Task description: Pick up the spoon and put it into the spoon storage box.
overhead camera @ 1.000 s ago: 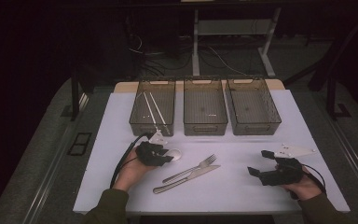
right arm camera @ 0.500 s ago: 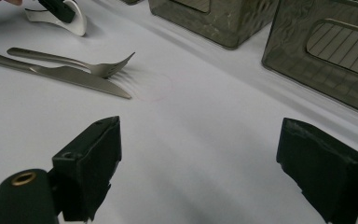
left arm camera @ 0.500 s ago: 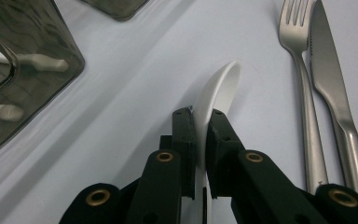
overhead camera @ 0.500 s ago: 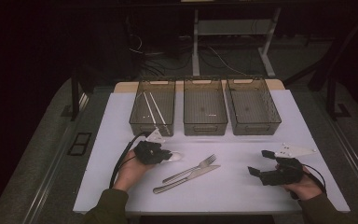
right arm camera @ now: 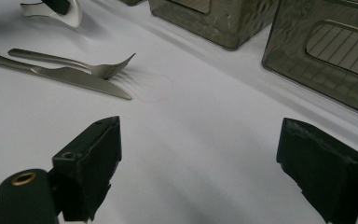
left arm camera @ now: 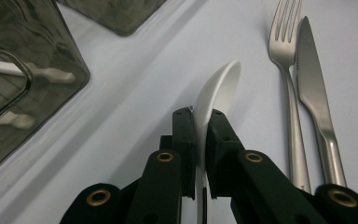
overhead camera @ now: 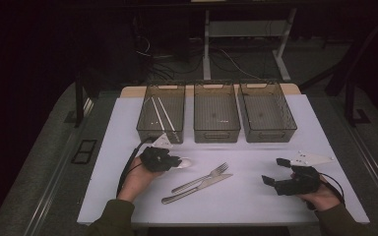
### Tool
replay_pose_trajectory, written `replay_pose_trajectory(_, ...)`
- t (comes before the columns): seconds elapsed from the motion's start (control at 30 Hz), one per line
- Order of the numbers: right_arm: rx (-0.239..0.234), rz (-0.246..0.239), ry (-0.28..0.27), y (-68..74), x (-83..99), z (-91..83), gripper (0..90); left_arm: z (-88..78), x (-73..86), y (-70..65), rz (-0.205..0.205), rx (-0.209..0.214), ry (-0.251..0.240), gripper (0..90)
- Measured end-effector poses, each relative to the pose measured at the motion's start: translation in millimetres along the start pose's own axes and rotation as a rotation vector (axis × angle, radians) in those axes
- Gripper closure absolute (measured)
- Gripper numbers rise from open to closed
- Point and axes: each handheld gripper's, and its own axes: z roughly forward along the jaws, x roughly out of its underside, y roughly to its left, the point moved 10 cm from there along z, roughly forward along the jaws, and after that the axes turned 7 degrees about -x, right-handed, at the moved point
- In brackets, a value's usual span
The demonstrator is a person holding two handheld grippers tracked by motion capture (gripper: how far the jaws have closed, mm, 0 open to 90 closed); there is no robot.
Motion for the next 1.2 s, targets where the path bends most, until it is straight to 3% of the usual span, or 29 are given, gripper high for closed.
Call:
replay_pose_trajectory(0.5,0.003,-0.001,-0.002,-0.6,-0.3,0.0,13.7,-13.8,-18.6,-0.7,-0.018,-0.001,-0.029,82.8)
replay_pose_trajectory(0.83,0.002,0.014,-0.007,-1.9,-0.5,-0.9,13.7,-17.1,-37.3,-4.7,0.01,0.034,-0.055,82.8)
replay_pose_trajectory(1.2,0.002,0.015,-0.016,-2.4,-1.5,-2.0,13.7,-18.3,-66.8,-9.1,0.06,0.043,-0.075,82.8)
